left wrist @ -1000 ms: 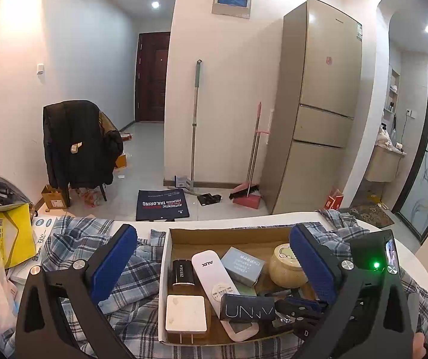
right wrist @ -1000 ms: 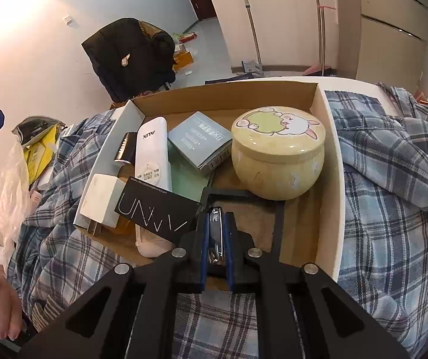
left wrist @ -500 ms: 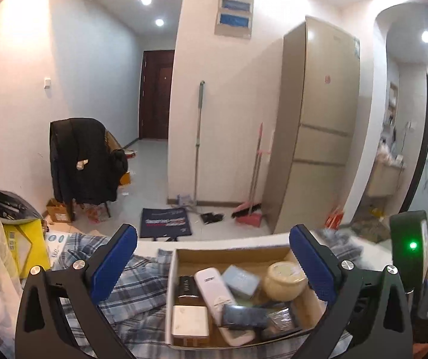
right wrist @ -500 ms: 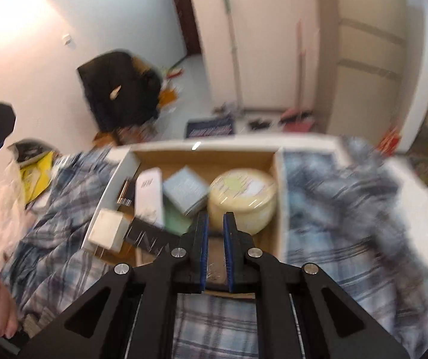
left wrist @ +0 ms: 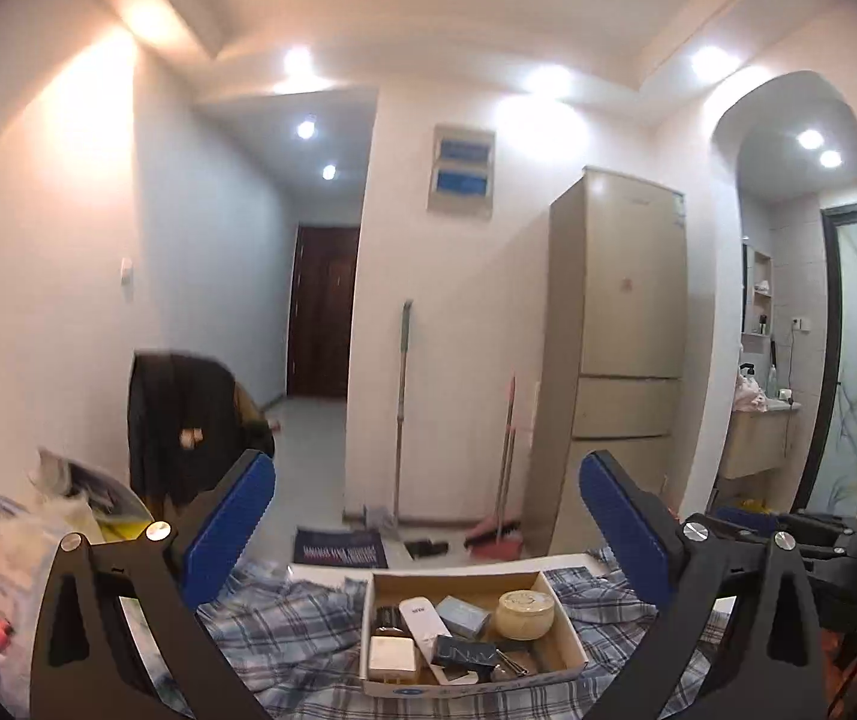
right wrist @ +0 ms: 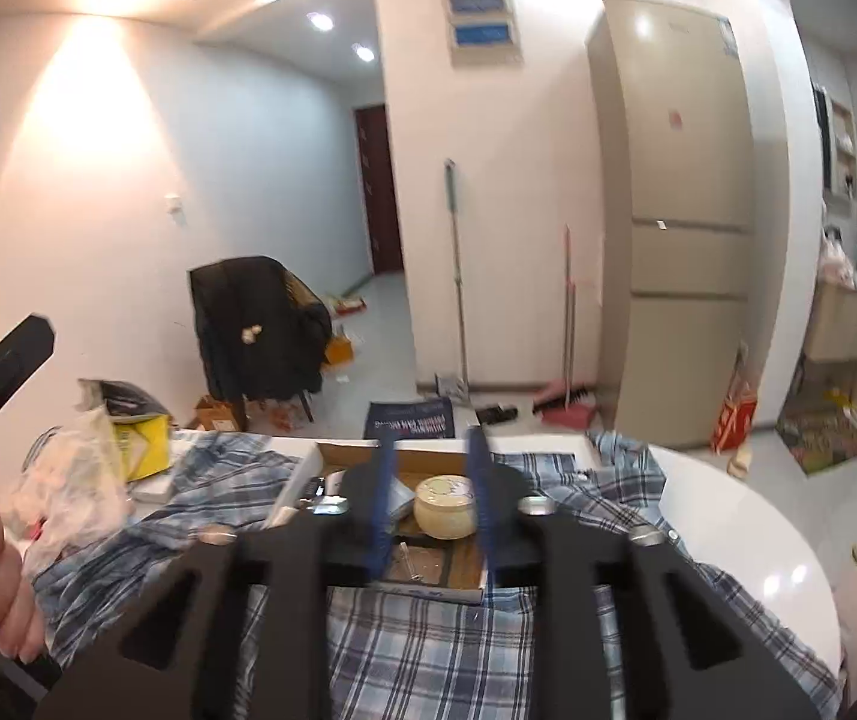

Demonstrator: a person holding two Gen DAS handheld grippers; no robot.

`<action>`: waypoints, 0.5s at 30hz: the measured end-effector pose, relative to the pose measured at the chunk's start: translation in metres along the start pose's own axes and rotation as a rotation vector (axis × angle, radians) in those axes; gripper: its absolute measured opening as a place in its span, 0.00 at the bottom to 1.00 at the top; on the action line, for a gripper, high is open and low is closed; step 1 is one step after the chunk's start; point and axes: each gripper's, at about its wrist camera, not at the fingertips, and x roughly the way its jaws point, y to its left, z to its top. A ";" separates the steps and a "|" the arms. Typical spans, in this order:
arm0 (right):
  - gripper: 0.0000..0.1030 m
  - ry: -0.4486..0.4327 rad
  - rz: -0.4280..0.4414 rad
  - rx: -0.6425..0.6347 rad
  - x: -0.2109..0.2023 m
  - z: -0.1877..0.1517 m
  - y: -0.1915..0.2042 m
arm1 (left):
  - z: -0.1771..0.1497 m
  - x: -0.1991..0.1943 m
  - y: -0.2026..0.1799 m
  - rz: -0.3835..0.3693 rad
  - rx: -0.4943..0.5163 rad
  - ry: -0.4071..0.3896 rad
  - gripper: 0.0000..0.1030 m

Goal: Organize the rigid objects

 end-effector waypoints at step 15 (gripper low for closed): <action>1.00 -0.144 -0.051 -0.085 -0.036 -0.043 0.021 | -0.032 -0.055 -0.002 -0.003 0.052 -0.079 1.00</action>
